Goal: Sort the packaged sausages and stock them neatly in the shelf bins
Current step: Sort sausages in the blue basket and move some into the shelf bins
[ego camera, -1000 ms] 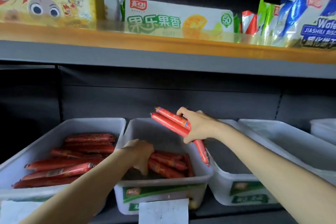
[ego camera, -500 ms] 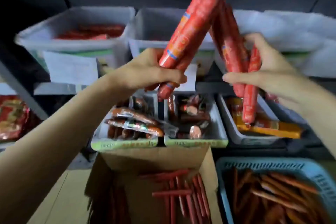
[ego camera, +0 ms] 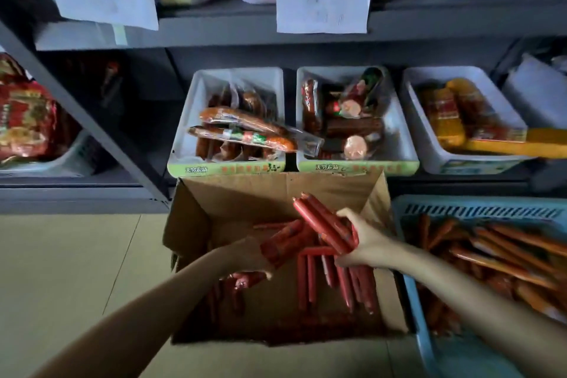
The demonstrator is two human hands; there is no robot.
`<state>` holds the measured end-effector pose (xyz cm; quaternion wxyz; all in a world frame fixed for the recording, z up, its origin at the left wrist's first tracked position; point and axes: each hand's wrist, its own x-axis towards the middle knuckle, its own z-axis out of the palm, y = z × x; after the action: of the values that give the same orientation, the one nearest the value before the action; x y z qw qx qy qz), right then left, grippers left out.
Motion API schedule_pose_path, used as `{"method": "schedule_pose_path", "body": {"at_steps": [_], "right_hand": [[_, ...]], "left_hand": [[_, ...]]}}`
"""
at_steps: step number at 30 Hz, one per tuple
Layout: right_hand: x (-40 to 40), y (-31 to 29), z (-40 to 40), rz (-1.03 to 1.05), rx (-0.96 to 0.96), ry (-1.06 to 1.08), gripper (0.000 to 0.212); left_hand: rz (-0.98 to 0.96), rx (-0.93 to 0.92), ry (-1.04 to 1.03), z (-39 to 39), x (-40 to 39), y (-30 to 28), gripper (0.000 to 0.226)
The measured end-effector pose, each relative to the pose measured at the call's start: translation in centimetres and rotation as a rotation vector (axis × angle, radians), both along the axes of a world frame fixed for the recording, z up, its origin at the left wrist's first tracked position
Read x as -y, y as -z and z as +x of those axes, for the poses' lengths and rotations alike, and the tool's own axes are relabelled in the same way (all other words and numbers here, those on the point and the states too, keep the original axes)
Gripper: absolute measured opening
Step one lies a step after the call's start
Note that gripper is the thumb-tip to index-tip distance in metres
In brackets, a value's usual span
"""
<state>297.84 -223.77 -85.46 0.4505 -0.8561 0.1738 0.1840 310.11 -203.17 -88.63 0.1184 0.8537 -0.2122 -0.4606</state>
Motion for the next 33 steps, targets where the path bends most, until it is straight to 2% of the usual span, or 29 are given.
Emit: {"method": "schedule_pose_path", "body": {"at_steps": [3,5,8,10,12,14,17,19,22,27,30,33], "right_hand": [[-0.4,2.5,0.4,0.077,-0.174,0.126,0.076],[-0.2,3.6,0.7,0.025,-0.231,0.176,0.08],[-0.3,3.8,1.3,-0.064,-0.238,0.201,0.072],[-0.6,3.2,1.7,-0.102,-0.21,0.175,0.062],[-0.7,2.1,2.0,-0.174,-0.17,0.133,0.05],[-0.8,0.5,2.2,-0.204,-0.117,0.12,0.044],[-0.4,-3.3,2.7,-0.283,0.108,0.156,0.044],[0.7,-6.5,3.4,-0.353,0.361,0.212,0.04],[2.5,-13.2,4.5,-0.388,0.739,0.265,0.033],[4.1,-23.9,5.8,-0.373,1.125,0.263,0.027],[5.2,-28.7,7.4,-0.328,1.222,0.281,0.024],[6.1,-32.7,9.5,-0.4,1.255,0.281,0.02]], "left_hand": [[-0.034,0.002,-0.237,-1.5,0.7,2.0,0.032],[-0.123,-0.059,-0.384,-2.4,1.8,2.4,0.013],[-0.207,-0.074,-0.395,-2.6,2.9,2.0,0.017],[-0.236,-0.019,-0.348,-2.3,3.0,1.2,0.033],[-0.214,0.134,-0.27,-2.2,2.8,0.3,0.035],[-0.284,0.315,-0.188,-2.1,2.8,-0.8,0.033],[-0.595,0.62,-0.043,-1.2,3.0,-4.4,0.034],[-0.824,0.861,0.05,0.3,4.0,-8.8,0.036],[-1.07,1.163,0.034,2.9,6.0,-16.4,0.032],[-1.335,1.348,0.013,6.1,8.6,-27.7,0.027],[-1.378,1.405,0.034,8.3,9.5,-32.2,0.025],[-1.352,1.411,0.013,11.0,10.2,-35.8,0.027]]}}
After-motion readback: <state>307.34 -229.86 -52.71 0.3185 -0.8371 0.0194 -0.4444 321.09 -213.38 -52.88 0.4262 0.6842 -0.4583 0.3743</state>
